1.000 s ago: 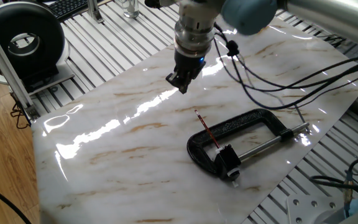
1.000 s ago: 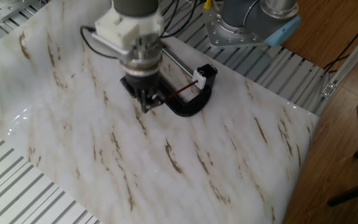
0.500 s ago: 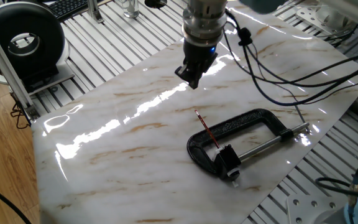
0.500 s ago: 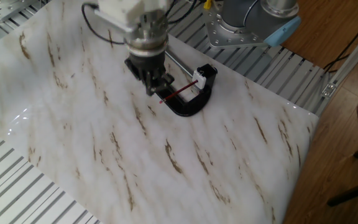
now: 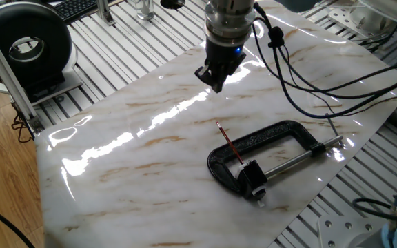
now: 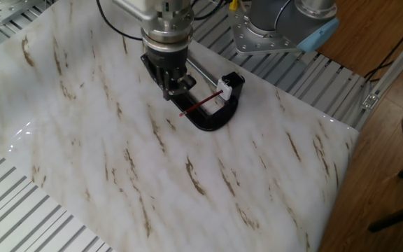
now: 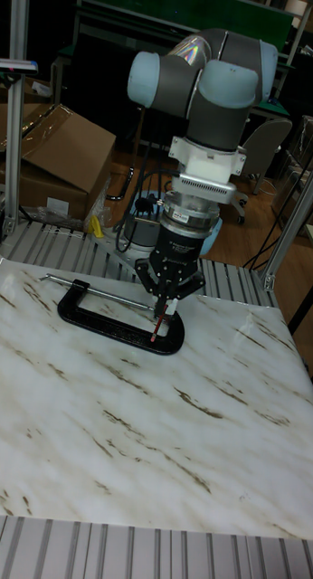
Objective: Insert the pencil into the pencil sharpener
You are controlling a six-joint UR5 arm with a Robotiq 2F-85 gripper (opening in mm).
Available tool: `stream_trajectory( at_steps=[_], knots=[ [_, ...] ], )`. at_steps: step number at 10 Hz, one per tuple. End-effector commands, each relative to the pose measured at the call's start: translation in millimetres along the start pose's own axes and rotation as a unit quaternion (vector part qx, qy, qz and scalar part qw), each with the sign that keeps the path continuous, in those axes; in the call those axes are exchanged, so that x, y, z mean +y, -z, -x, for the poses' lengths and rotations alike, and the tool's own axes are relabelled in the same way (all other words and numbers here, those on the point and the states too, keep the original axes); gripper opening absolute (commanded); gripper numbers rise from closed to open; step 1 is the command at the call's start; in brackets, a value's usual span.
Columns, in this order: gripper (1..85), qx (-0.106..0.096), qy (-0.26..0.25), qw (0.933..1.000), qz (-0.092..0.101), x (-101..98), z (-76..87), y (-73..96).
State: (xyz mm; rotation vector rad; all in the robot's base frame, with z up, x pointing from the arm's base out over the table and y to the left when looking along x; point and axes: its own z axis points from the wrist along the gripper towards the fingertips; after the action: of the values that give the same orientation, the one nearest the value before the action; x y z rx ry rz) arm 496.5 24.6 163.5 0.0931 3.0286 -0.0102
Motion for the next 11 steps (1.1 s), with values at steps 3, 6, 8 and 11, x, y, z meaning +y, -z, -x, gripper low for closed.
stream_trajectory(
  at_steps=[3, 6, 8, 11],
  knots=[
    [1.0, 0.022, 0.027, 0.9994, 0.003, -34.5, 36.9, -5.5],
    [1.0, 0.038, 0.039, 0.9985, -0.005, -43.6, 76.8, -49.6],
    [1.0, 0.047, 0.015, 0.9983, 0.032, -22.7, 75.2, -58.8],
    [7.0, 0.040, 0.011, 0.9991, 0.010, -31.7, 78.7, -59.4]
  ],
)
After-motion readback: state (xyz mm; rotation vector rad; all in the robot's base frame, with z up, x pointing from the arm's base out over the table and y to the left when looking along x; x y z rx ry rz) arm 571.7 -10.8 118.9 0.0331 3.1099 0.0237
